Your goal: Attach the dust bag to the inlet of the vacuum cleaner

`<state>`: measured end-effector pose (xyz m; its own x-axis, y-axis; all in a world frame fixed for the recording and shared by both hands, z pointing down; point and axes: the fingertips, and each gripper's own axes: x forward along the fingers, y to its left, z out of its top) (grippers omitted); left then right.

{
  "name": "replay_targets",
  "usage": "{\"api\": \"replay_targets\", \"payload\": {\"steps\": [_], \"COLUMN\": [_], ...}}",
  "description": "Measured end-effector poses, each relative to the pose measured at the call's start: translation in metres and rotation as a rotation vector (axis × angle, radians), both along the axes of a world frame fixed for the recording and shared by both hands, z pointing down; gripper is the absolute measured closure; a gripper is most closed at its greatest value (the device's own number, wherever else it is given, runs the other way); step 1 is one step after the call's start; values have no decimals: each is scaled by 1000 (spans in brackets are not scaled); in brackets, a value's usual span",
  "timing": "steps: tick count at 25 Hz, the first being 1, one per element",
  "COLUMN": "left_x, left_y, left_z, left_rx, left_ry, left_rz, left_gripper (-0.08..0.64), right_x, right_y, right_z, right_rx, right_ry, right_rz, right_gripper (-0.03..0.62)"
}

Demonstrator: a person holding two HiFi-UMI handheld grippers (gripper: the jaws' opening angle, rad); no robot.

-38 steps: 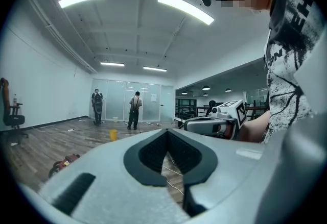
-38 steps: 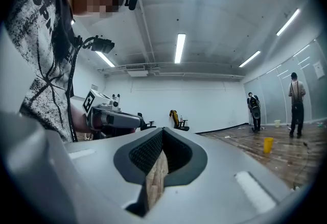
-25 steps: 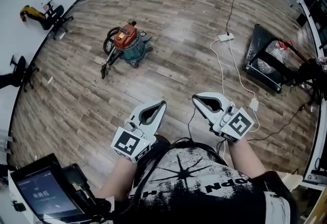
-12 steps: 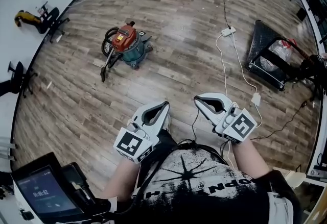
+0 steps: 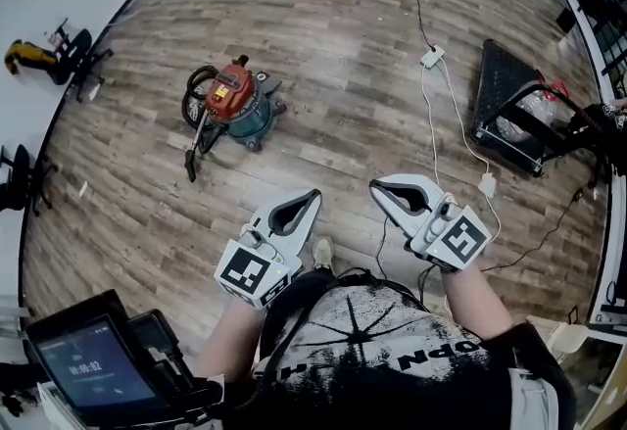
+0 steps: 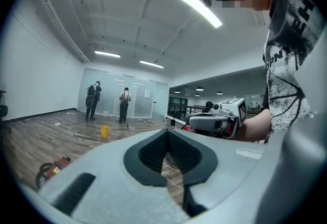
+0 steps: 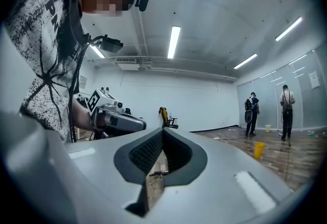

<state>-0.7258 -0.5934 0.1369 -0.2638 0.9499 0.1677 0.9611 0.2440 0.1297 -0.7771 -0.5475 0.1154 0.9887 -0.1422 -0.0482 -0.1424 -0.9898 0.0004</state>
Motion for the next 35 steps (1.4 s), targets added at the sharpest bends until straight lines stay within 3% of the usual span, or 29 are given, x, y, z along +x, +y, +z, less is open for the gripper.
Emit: {"api": "replay_targets", "payload": {"steps": [13, 17, 20, 23, 28, 35], "left_x": [102, 115, 118, 118, 118, 121], "left_y": [45, 56, 61, 72, 130, 160], "left_z": [-3, -1, 5, 9, 19, 19], "left_rx": [-40, -47, -29, -18, 6, -4], "left_ry": [-12, -62, -56, -43, -37, -23], "left_rz": [114, 122, 141, 167, 203, 188], "left_gripper": [568, 568, 568, 568, 568, 568], "right_x": [95, 102, 107, 107, 102, 107], "right_y": [36, 45, 55, 65, 121, 155], "right_z": [-5, 8, 2, 7, 25, 24], "right_rx": [-22, -14, -12, 10, 42, 34], "right_ry": [3, -39, -3, -27, -57, -37], "right_rz": [124, 139, 163, 175, 225, 216], "right_gripper": [591, 591, 591, 591, 591, 591]}}
